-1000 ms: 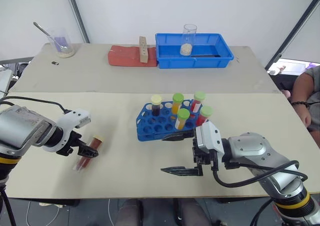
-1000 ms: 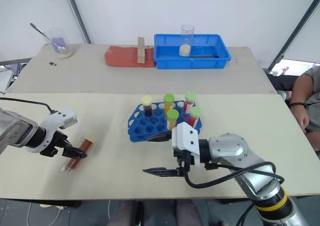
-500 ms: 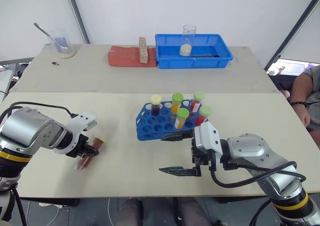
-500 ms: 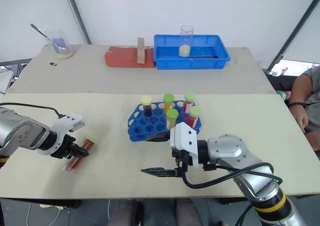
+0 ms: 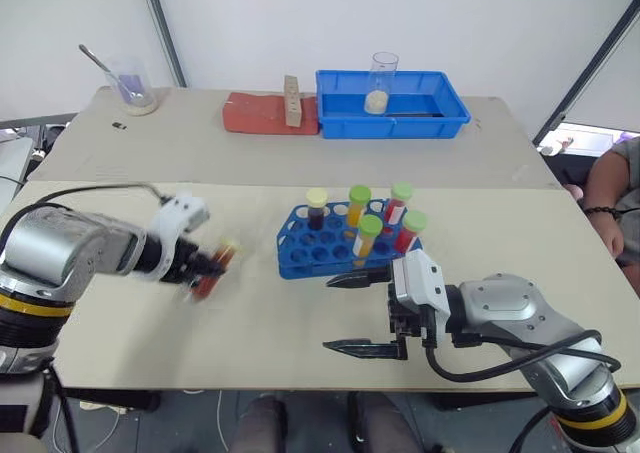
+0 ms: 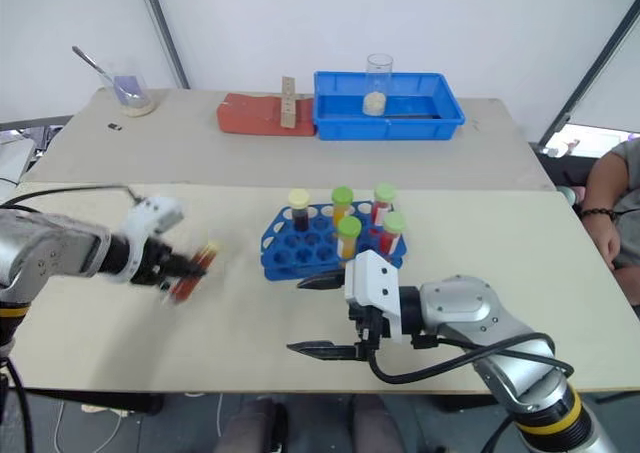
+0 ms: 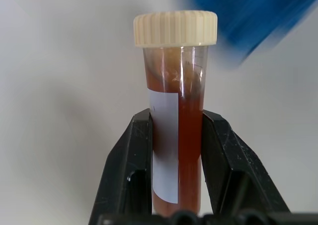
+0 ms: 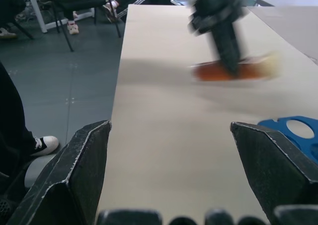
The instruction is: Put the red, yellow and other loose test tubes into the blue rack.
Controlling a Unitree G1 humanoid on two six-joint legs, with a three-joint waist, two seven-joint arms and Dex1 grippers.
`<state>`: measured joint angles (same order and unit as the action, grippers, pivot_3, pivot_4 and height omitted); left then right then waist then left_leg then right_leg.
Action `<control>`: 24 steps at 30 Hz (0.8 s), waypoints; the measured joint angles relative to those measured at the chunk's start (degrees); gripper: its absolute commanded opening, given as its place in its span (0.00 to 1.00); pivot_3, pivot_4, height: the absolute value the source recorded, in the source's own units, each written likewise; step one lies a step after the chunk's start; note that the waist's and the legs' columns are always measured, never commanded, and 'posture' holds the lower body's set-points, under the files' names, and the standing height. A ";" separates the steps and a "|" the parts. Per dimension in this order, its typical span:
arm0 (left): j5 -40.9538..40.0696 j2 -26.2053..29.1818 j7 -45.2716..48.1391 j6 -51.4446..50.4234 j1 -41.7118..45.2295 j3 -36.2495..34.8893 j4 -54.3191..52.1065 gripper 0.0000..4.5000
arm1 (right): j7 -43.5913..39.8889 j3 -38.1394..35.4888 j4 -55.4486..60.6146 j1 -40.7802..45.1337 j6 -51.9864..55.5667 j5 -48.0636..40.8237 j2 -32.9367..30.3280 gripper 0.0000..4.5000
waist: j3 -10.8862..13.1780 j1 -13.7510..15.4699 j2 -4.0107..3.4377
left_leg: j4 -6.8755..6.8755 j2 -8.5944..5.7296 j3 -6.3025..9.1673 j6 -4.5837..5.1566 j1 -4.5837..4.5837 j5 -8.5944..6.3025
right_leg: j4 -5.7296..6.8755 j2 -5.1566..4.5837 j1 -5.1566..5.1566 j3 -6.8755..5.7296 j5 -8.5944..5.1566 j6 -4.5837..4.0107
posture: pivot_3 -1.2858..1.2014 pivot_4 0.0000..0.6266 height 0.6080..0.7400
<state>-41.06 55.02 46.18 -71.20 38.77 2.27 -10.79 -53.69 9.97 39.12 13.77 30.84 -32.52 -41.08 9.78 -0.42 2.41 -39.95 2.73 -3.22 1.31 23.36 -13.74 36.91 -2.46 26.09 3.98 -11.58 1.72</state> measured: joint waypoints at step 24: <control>16.27 -32.33 -0.26 50.08 -14.87 2.23 2.06 0.19 | 10.51 -17.47 4.81 -10.20 11.81 -2.21 -11.37 0.95 | 0.01 -0.28 0.06 | 0.05 -0.05 0.07 0.03 -0.25 0.00 | -0.30 0.01 -0.49 0.09 0.14 0.19 | 0.52 0.24 0.91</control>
<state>-24.79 22.68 45.92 -21.12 23.90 4.50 -8.73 -43.18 -7.50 43.93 3.57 42.66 -34.72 -52.45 9.79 -0.70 2.47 -39.90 2.69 -3.15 1.34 23.12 -13.74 36.61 -2.45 25.60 4.07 -11.44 1.91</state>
